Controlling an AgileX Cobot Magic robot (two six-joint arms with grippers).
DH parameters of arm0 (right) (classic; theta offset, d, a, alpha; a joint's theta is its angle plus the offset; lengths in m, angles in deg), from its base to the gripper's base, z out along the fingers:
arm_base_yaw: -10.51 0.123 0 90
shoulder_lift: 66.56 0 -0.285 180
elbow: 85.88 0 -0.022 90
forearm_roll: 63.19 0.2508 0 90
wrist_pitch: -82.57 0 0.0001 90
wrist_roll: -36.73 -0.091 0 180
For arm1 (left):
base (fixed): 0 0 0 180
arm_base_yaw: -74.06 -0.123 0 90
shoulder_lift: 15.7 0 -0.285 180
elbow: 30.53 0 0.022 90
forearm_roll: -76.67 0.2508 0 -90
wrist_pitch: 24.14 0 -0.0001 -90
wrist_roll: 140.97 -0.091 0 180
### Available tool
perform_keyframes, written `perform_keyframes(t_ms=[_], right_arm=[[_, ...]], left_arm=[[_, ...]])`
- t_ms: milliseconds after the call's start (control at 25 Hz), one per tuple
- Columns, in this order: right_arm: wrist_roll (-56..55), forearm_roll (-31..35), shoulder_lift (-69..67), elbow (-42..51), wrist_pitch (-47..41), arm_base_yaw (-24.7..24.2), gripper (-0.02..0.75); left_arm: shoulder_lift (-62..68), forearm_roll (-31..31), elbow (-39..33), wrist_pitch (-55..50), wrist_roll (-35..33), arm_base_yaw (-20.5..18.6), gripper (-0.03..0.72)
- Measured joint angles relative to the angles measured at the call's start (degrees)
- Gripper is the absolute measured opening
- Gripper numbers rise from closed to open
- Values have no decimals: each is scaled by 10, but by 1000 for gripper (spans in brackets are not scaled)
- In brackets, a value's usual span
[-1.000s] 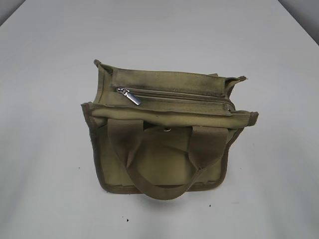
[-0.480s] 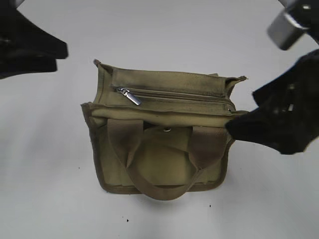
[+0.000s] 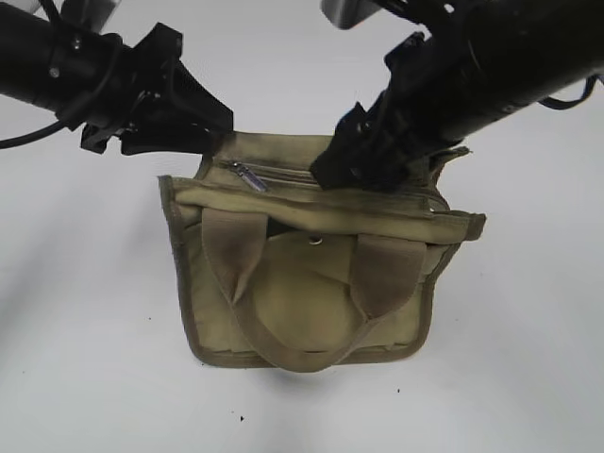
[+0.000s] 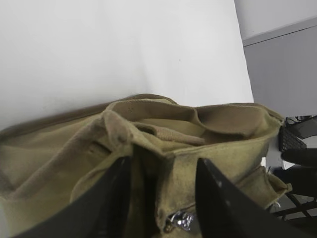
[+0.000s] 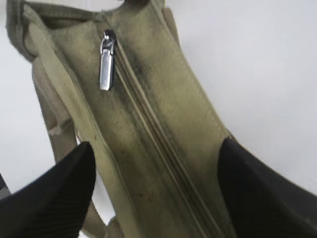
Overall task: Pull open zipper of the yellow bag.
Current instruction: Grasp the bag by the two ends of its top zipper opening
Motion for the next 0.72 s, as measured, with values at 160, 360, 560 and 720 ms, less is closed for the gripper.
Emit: perform_keyframes(t_ms=[160, 360, 560, 720], right_arm=[[1, 11, -34, -48, 0, 0, 594], [5, 15, -41, -64, -2, 0, 594], [6, 15, -41, -64, -10, 0, 594], [9, 17, -41, -64, -10, 3, 594]], left_arm=[[12, 1, 19, -27, 6, 0, 340], [6, 13, 26, -88, 30, 0, 340], [5, 69, 28, -90, 82, 0, 340], [5, 56, 28, -57, 88, 14, 340]])
